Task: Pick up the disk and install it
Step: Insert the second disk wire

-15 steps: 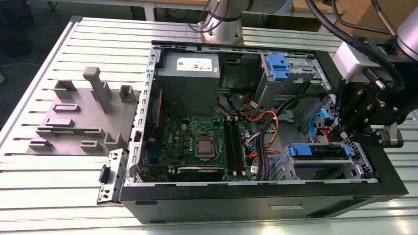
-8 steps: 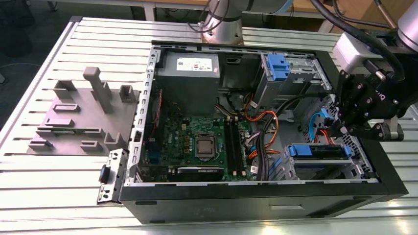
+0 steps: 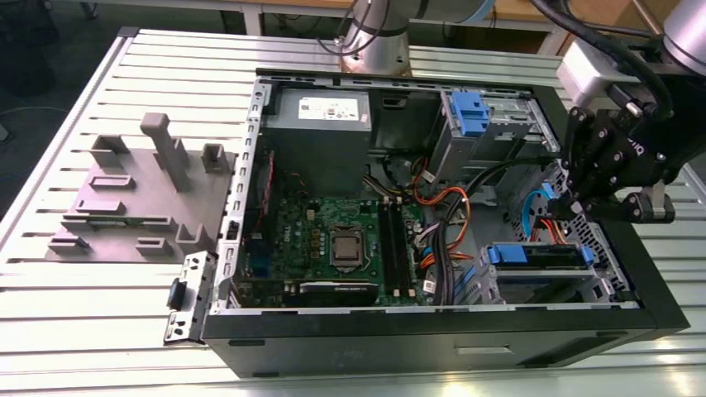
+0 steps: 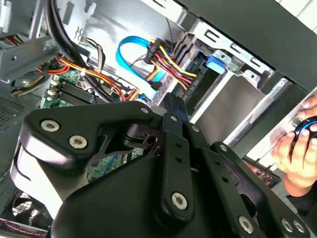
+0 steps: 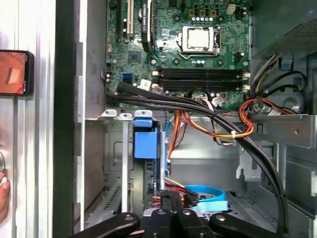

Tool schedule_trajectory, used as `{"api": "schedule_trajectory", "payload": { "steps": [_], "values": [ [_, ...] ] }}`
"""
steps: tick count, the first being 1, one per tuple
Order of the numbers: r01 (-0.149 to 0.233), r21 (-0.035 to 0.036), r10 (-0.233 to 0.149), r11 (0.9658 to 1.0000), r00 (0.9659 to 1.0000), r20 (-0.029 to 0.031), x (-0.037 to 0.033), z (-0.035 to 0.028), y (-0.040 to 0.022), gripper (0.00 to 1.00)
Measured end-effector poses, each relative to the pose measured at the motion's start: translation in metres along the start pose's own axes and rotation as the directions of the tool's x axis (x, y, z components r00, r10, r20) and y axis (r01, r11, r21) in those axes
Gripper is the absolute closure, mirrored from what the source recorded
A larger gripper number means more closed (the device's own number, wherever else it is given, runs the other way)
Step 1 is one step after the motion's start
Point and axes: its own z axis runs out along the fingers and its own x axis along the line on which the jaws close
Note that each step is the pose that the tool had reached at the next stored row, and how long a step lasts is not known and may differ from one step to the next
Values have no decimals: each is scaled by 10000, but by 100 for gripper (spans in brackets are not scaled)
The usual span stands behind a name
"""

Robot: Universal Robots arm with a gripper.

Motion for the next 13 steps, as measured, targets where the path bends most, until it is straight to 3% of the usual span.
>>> {"api": "schedule_trajectory", "payload": {
  "steps": [8,13],
  "values": [
    [-1,0,1,10000,10000,-2,-79,-72,2,89],
    [-1,0,1,10000,10000,-43,-115,-82,2,89]
  ]
}}
